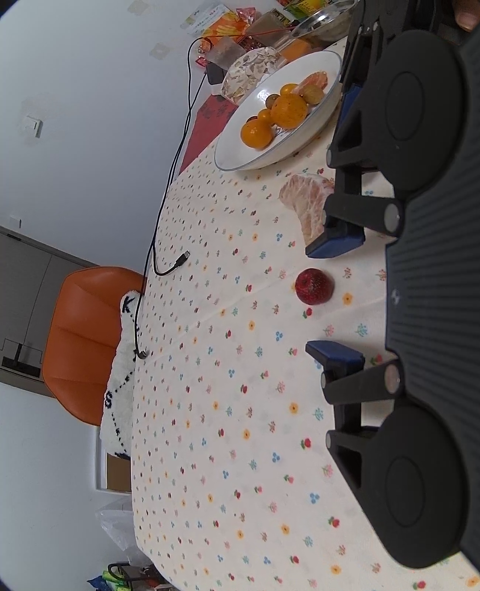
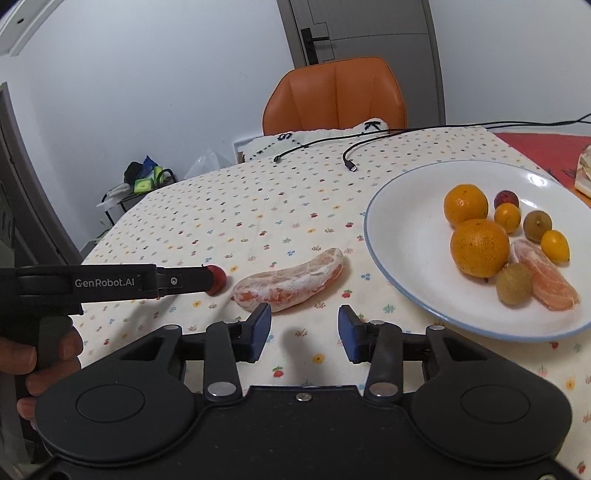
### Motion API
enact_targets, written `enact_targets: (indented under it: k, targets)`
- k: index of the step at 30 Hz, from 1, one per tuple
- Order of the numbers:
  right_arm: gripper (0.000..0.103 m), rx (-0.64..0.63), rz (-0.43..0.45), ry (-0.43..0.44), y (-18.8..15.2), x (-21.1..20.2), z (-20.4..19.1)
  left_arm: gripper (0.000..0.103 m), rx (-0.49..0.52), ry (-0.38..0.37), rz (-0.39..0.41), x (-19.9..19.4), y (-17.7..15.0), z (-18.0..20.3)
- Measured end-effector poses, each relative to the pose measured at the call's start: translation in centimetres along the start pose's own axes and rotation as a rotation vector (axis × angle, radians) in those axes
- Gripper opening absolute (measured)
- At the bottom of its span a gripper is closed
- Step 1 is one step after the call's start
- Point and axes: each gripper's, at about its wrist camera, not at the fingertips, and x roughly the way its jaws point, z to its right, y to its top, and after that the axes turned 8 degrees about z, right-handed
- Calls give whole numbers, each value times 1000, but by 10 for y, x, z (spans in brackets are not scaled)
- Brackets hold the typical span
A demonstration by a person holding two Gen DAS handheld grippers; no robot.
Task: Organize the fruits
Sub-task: 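Close the left tool on the red plum while the right tool grasps the pink pomelo segment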
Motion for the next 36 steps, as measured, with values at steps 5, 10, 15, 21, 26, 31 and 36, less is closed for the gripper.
enact_targets:
  k: [5,10,15,21,26,31,36]
  targets:
    - [41,-26,-9,-6,2,12,-2,42,3,-8,-3,9,1,3]
    - [42,-49,-8,7,3,18,-6,29,5,-13,-2,14,2,4]
    - [44,-61,-17,14,6,23,-11,21,-10,-17,-1,14,3,0]
    - [66,-126,-30,12,5,32,-28,21,-35,11,31,4,11,-17]
    - [77,-217,-38,-35,1,38,-44,21,-46,31,48,-3,16,-31]
    - [79,-228,-34,-58,2,38,-46,21,-57,42,53,-7,16,-41]
    - [79,-230,-13,-103,5,39,-46,21,-70,38,57,-10,16,-48]
